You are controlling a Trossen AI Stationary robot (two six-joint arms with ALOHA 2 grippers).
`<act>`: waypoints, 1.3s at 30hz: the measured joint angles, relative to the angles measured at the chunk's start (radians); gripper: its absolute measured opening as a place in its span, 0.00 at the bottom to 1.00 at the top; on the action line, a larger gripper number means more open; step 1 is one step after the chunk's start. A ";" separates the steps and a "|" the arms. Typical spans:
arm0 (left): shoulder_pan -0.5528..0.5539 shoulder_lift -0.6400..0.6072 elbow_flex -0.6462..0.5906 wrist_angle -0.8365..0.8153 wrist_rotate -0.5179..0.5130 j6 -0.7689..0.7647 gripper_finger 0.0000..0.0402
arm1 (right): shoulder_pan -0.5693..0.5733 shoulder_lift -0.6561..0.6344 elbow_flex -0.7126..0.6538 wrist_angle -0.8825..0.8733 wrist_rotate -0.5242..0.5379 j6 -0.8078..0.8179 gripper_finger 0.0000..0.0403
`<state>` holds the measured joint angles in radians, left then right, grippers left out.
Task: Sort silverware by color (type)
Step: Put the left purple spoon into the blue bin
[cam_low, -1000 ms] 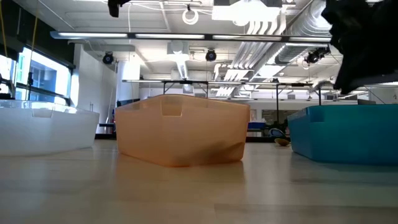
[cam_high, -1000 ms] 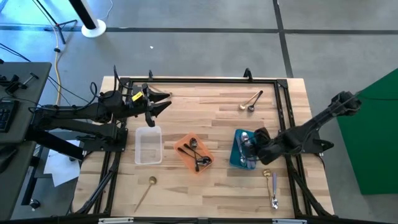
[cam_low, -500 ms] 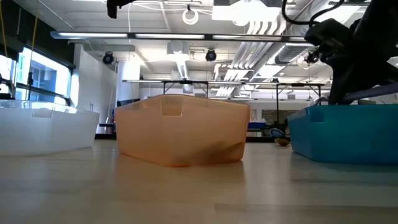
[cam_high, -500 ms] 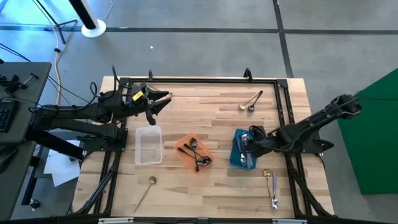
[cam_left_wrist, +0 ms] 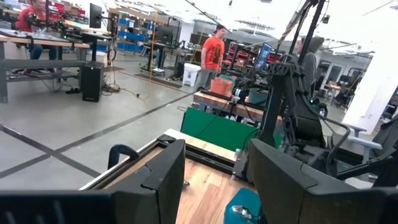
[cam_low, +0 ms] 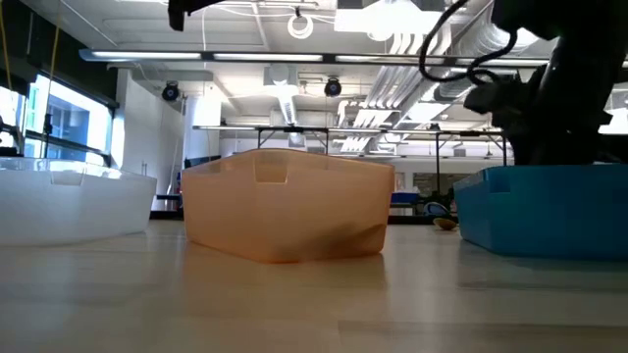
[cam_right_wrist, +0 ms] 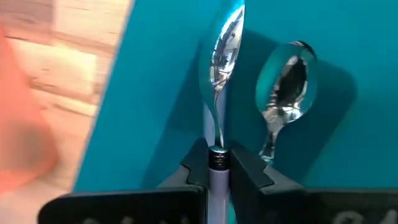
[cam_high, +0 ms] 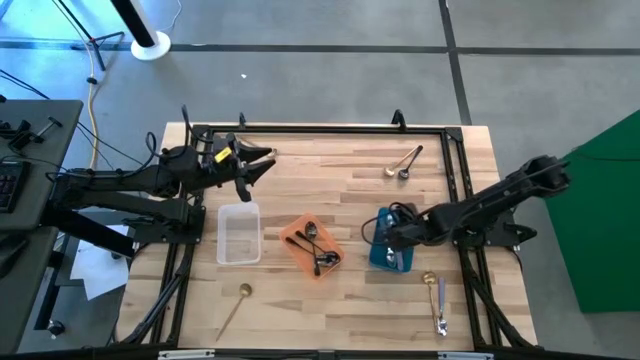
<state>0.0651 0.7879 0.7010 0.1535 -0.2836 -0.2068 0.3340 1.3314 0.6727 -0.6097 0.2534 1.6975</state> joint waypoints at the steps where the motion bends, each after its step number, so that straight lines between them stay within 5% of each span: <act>1: 0.000 0.000 0.000 -0.004 0.000 0.000 0.41 | 0.000 0.015 0.000 0.001 0.000 0.002 0.05; 22: 0.000 0.000 0.000 -0.008 0.000 -0.001 0.41 | -0.001 0.153 0.001 0.038 -0.027 0.004 0.05; 29: 0.000 0.000 0.000 -0.007 0.000 -0.001 0.41 | -0.001 0.155 0.000 0.030 -0.042 0.030 0.19; 39: 0.000 0.000 0.000 -0.008 0.000 -0.002 0.41 | -0.001 0.155 0.000 0.035 -0.048 0.030 0.21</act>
<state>0.0654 0.7883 0.7010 0.1459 -0.2836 -0.2085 0.3332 1.4860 0.6727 -0.5751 0.2054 1.7271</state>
